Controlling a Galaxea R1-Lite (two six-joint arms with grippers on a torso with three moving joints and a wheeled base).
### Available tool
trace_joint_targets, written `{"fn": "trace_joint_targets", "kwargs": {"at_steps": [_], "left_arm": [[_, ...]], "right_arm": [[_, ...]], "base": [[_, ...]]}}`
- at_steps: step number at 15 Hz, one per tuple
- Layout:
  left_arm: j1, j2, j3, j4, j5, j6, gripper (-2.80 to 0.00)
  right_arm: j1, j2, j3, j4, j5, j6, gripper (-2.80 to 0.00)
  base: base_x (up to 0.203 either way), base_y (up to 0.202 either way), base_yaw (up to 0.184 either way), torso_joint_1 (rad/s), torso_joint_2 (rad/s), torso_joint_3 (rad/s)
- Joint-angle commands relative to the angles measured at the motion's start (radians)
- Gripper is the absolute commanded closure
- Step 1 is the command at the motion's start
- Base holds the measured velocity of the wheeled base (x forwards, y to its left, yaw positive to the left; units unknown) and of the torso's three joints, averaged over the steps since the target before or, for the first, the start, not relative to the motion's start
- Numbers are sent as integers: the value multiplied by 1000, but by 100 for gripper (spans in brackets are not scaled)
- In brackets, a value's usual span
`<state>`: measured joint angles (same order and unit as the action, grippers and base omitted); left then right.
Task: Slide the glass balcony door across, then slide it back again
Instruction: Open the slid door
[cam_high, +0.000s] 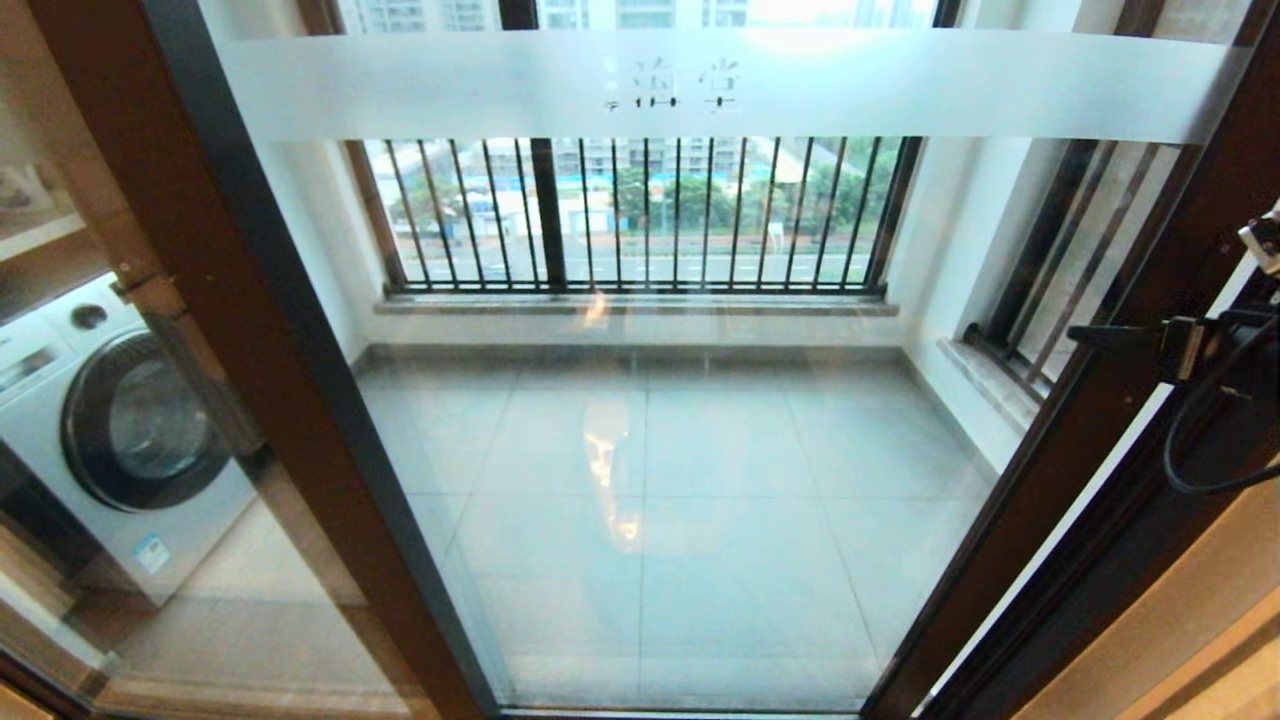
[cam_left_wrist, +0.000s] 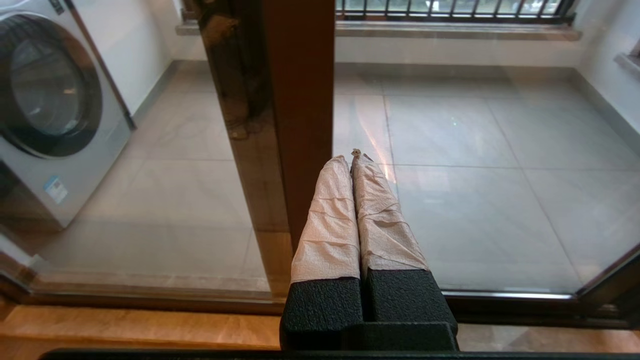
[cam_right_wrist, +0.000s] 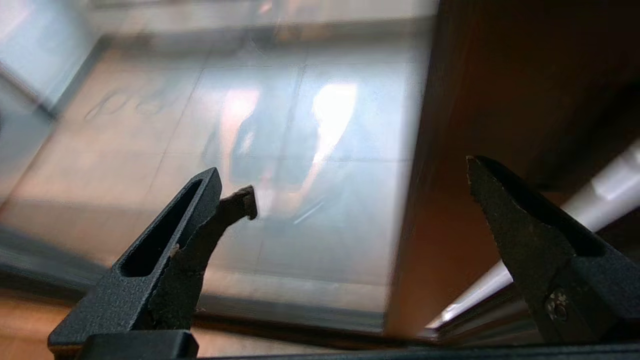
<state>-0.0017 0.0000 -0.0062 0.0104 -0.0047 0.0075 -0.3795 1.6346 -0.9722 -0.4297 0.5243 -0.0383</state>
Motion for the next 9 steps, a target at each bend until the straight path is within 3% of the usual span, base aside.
{"fn": "trace_joint_targets", "kwargs": {"at_steps": [1,7,9], "left_arm": [[0,0,0,0,0,0,0],[0,0,0,0,0,0,0],[0,0,0,0,0,0,0]], "right_arm": [[-18,-65,9,0,3,1,-280],[-29,-295,147,22,5,1,-280],[-85,-316,151,41,19,0,-280]], "base": [[0,0,0,0,0,0],[0,0,0,0,0,0],[0,0,0,0,0,0]]}}
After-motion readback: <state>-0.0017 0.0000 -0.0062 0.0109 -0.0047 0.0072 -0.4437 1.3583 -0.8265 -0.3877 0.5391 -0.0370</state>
